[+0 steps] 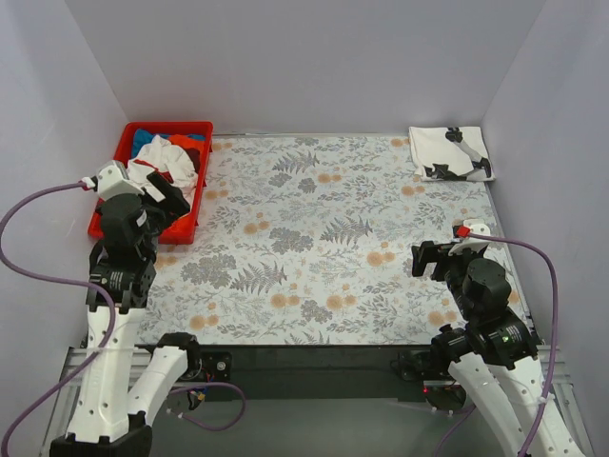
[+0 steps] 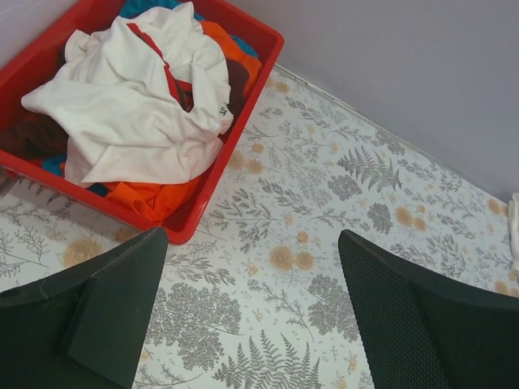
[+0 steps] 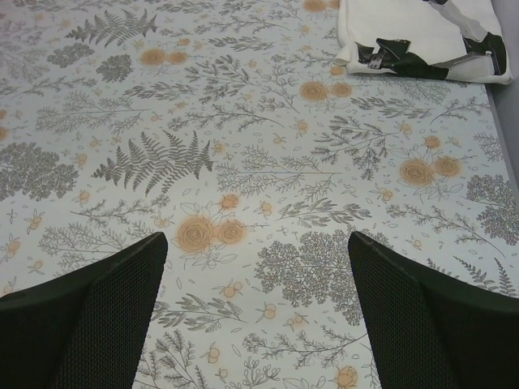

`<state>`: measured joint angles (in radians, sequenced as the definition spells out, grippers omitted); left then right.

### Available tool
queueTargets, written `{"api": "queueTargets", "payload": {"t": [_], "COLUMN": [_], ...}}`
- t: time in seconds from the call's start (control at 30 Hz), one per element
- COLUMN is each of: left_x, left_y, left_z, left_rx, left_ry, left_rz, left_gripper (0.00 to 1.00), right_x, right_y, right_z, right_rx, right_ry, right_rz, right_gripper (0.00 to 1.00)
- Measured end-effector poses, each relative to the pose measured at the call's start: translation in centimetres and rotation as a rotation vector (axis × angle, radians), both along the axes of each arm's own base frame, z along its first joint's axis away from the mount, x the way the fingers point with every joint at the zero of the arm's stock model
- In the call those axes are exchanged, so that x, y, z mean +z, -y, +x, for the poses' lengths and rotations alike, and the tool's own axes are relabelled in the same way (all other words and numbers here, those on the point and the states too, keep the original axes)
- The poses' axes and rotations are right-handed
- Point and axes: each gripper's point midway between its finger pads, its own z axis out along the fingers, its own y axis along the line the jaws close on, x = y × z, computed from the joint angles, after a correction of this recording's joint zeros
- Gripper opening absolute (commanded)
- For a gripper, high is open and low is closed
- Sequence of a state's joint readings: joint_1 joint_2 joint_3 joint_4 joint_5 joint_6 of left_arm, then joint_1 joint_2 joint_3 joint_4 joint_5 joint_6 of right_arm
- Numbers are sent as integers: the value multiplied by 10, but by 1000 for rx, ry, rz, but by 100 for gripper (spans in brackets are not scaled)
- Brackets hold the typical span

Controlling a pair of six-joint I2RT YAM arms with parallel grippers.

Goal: Fold and stack the t-shirts
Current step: Grab the tshirt from the pile

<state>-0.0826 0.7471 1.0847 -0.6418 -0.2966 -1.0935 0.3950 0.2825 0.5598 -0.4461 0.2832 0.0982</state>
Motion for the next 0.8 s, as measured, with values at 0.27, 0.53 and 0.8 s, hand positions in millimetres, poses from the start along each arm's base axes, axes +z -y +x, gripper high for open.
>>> {"api": "queueTargets", "payload": {"t": [0.27, 0.53, 0.8], "left_x": [-68, -178, -220], "left_y": [-6, -31, -81], "left_z": [64, 138, 215], "left_rx": [78, 219, 369], "left_ry": [-201, -456, -500], "left_rz": [12, 93, 128], "left_gripper": [86, 85, 83], "right_x": [0, 7, 6], "right_y": [-3, -3, -3], "right_z": [-1, -4, -4], "right_rx": [16, 24, 24], "right_ry": [0, 30, 28], "right_rz": [4, 19, 18], "right_gripper": [98, 98, 98]}}
